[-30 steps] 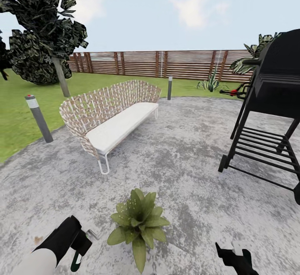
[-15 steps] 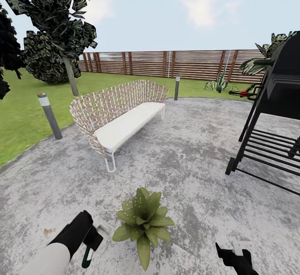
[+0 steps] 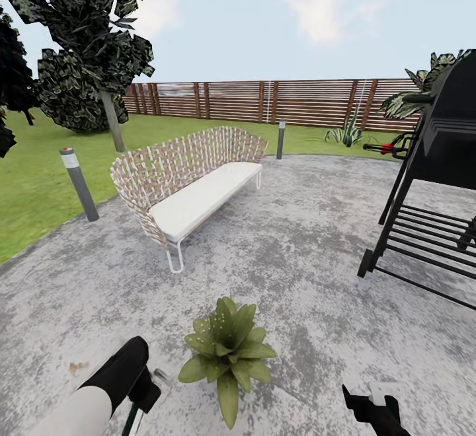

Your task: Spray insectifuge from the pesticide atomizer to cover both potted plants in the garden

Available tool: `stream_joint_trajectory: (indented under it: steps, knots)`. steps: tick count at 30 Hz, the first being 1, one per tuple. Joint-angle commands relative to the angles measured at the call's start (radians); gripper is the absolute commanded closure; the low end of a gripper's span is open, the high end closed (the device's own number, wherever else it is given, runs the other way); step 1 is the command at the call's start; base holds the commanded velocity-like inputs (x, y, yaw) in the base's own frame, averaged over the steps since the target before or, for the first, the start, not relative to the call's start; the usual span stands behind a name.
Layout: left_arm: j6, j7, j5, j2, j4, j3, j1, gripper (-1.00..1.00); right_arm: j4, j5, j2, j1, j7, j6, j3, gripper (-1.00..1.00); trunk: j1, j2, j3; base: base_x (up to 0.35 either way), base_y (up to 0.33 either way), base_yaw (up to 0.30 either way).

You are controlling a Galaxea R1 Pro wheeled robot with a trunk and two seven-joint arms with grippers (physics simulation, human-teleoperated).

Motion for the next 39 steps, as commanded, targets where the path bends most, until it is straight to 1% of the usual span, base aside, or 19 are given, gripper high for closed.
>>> stream_joint_trajectory:
  steps: [1,3,4,5,9,11,14,16,20,23,24,26,27,28,29,30,31,33,39]
  knots:
    - [-0.001,-0.010,-0.009,0.000,0.000,0.003,0.010,1.00,-0.002,0.006,0.001,-0.001,0.008,-0.004,-0.009,-1.00,0.000,0.000,-0.001,0.000,0.000,-0.053]
    - [-0.019,-0.010,-0.009,0.003,0.004,0.003,0.022,1.00,-0.002,0.006,0.001,-0.001,0.008,-0.004,-0.009,-1.00,0.000,0.000,-0.001,0.000,0.000,-0.181]
    - [-0.041,-0.010,-0.009,0.005,0.007,0.004,0.031,1.00,-0.002,0.006,0.001,-0.001,0.009,-0.004,-0.009,-1.00,0.000,0.000,-0.001,0.000,0.000,-0.252]
    - [-0.070,-0.010,-0.007,0.010,0.008,0.007,0.038,1.00,-0.002,0.006,0.001,-0.001,0.009,-0.004,-0.009,-1.00,0.000,0.000,-0.001,0.000,0.000,-0.281]
    - [-0.105,-0.012,-0.002,0.037,0.008,0.012,0.043,1.00,-0.002,0.006,0.001,-0.001,0.008,-0.004,-0.009,-1.00,0.000,0.000,-0.001,0.000,0.000,-0.294]
    - [-0.109,-0.031,0.002,0.039,0.007,0.012,0.043,1.00,-0.002,0.006,0.001,-0.001,0.009,-0.004,-0.009,-1.00,0.000,0.000,-0.001,0.000,0.000,-0.277]
    - [-0.120,-0.076,-0.001,0.041,-0.008,0.011,0.042,1.00,-0.001,0.006,0.001,-0.001,0.009,-0.004,-0.008,-1.00,0.000,0.000,-0.001,0.000,0.000,-0.098]
    - [-0.122,-0.078,-0.001,0.041,-0.012,0.012,0.034,1.00,0.000,0.007,0.001,-0.001,0.009,-0.004,-0.007,-1.00,0.000,0.000,-0.001,0.000,0.000,-0.014]
    - [-0.121,-0.075,-0.001,0.027,-0.014,0.011,0.026,1.00,-0.001,0.008,0.001,-0.001,0.009,-0.003,-0.008,-1.00,0.000,0.000,-0.001,0.000,0.000,-0.002]
    - [-0.119,-0.076,0.000,0.037,-0.020,0.011,0.024,1.00,0.000,0.008,0.001,-0.001,0.009,-0.003,-0.008,-1.00,0.000,0.000,-0.001,0.000,0.000,0.000]
    - [-0.117,-0.078,0.000,0.039,-0.050,0.012,0.024,1.00,0.000,0.008,0.001,-0.001,0.009,-0.003,-0.008,-1.00,0.000,0.000,-0.001,0.000,0.000,0.000]
    - [-0.110,-0.080,-0.001,0.041,-0.140,0.015,0.030,1.00,0.000,0.007,0.001,-0.001,0.009,-0.003,-0.008,-1.00,0.000,0.000,-0.001,0.000,0.000,0.000]
    - [-0.112,-0.077,-0.003,0.043,-0.140,0.015,0.034,1.00,0.000,0.008,0.001,-0.001,0.009,-0.003,-0.008,-1.00,0.000,0.000,-0.001,0.000,0.000,0.000]
    - [-0.114,-0.076,-0.006,0.052,-0.137,0.015,0.037,1.00,0.000,0.008,0.001,-0.001,0.009,-0.003,-0.008,-1.00,0.000,0.000,-0.001,0.000,0.000,0.000]
    - [-0.116,-0.075,-0.005,0.072,-0.133,0.015,0.044,1.00,0.000,0.008,0.001,-0.001,0.009,-0.003,-0.008,-1.00,0.000,0.000,-0.001,0.000,0.000,0.000]
    - [-0.117,-0.075,-0.002,0.085,-0.132,0.015,0.052,1.00,0.000,0.008,0.001,-0.001,0.009,-0.003,-0.007,-1.00,0.000,0.000,-0.001,0.000,0.000,0.000]
    - [-0.118,-0.075,-0.001,0.092,-0.132,0.015,0.058,1.00,0.000,0.008,0.001,-0.001,0.009,-0.003,-0.008,-1.00,0.000,0.000,-0.001,0.000,0.000,0.000]
    - [-0.118,-0.075,-0.001,0.096,-0.131,0.014,0.063,1.00,0.000,0.007,0.001,-0.001,0.009,-0.003,-0.008,-1.00,0.000,0.000,-0.001,-0.093,-0.086,0.000]
    - [-0.117,-0.074,-0.003,0.086,-0.130,0.011,0.064,1.00,-0.001,0.006,0.001,-0.001,0.009,-0.003,-0.008,-1.00,0.000,0.000,-0.001,-0.103,-0.210,0.022]
